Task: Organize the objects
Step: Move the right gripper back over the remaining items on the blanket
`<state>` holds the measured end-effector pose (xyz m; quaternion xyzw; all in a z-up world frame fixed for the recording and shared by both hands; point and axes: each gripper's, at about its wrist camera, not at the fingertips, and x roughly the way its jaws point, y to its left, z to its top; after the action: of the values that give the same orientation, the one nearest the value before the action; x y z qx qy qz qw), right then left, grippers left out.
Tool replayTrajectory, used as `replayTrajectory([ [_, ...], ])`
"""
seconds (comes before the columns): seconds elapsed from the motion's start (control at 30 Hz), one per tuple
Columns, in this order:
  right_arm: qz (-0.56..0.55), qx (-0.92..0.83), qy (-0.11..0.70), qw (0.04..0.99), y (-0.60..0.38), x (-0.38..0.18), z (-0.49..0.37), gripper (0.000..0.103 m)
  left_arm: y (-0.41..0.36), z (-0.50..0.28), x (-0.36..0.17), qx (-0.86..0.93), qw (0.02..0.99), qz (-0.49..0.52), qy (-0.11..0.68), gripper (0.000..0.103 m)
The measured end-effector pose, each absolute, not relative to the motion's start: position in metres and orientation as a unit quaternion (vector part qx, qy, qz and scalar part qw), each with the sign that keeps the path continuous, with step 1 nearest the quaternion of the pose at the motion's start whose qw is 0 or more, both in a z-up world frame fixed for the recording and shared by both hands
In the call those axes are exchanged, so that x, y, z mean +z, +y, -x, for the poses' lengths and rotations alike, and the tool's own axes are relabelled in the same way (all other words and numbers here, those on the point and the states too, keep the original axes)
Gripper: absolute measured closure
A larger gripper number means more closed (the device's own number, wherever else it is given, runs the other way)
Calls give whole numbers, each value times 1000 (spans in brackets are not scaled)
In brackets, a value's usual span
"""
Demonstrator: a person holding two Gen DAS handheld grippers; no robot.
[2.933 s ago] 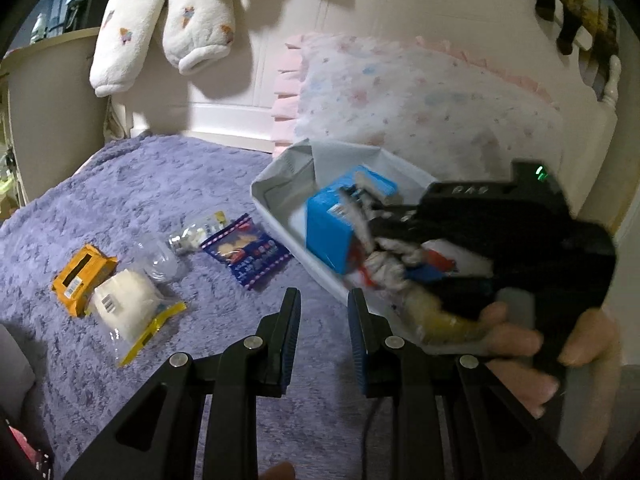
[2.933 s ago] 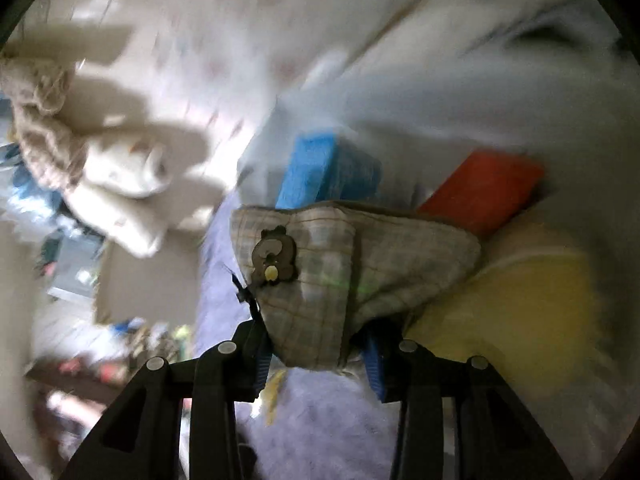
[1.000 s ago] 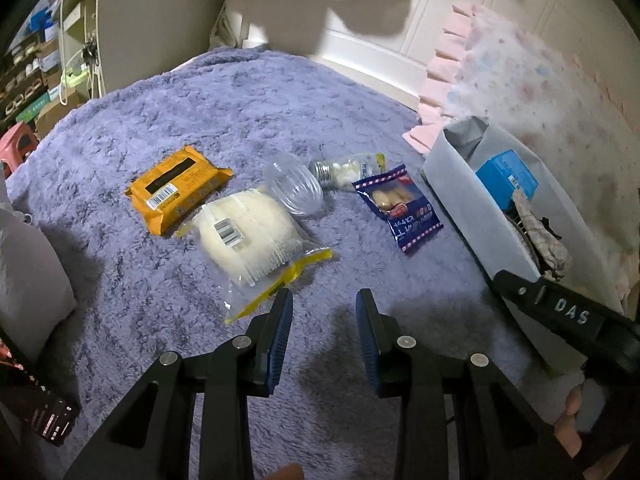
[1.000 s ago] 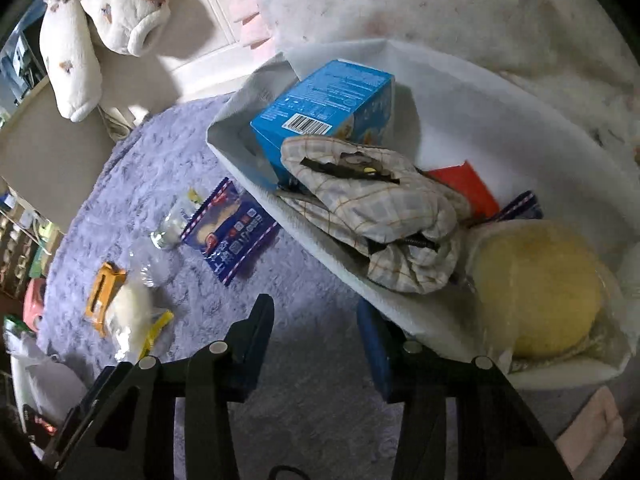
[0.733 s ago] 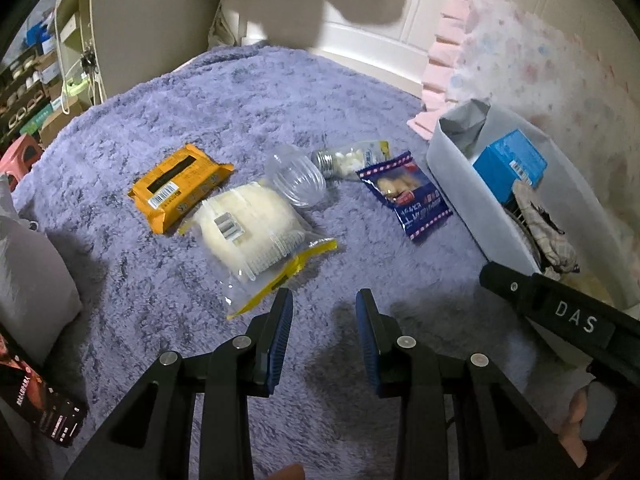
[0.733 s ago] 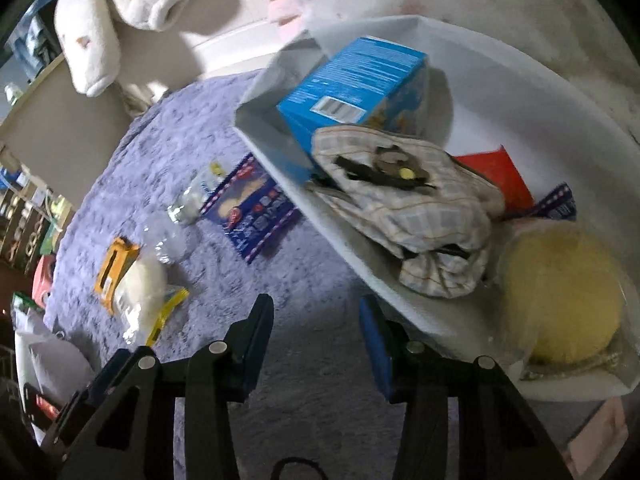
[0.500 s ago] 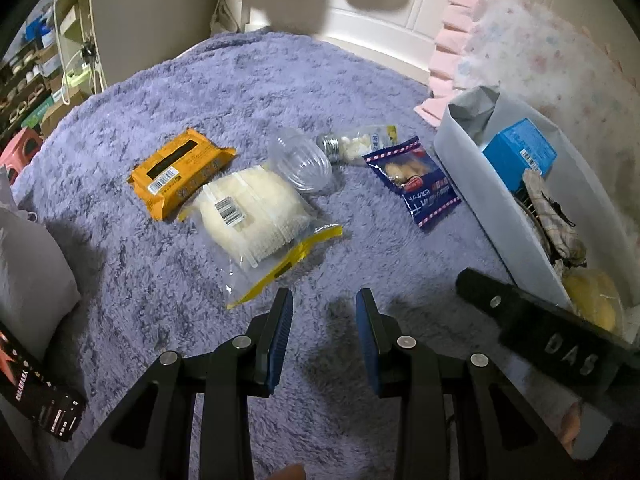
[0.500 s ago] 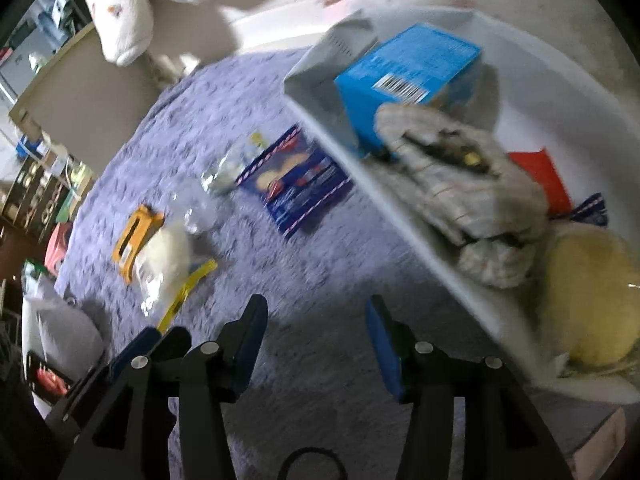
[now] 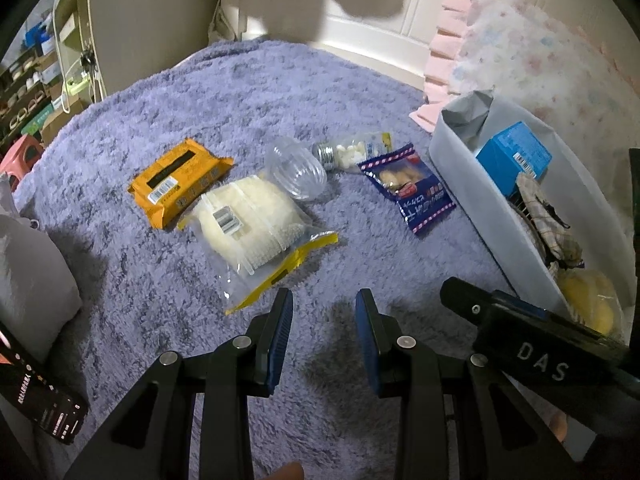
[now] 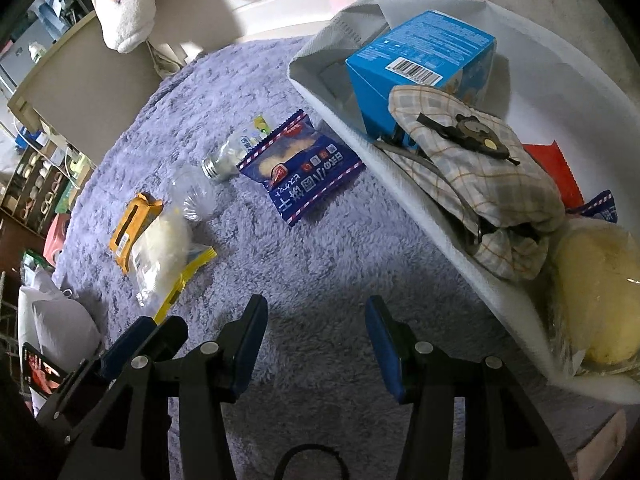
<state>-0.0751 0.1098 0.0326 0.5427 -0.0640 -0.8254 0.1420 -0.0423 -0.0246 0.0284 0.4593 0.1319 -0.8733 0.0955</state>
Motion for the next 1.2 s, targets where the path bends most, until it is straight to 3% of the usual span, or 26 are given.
replayTrajectory([
  [0.43, -536, -830, -74, 136, 112, 36, 76, 54, -22, 42, 36, -878, 93, -449, 135, 67],
  [0.63, -536, -829, -81, 135, 113, 36, 76, 54, -26, 40, 43, -882, 98, -434, 153, 59],
  [0.93, -532, -833, -55, 142, 105, 36, 75, 54, -31, 35, 45, -893, 91, -408, 167, 60],
  [1.2, -545, -824, -75, 137, 110, 24, 83, 54, -43, 49, -20, -855, 102, -488, 141, 69],
])
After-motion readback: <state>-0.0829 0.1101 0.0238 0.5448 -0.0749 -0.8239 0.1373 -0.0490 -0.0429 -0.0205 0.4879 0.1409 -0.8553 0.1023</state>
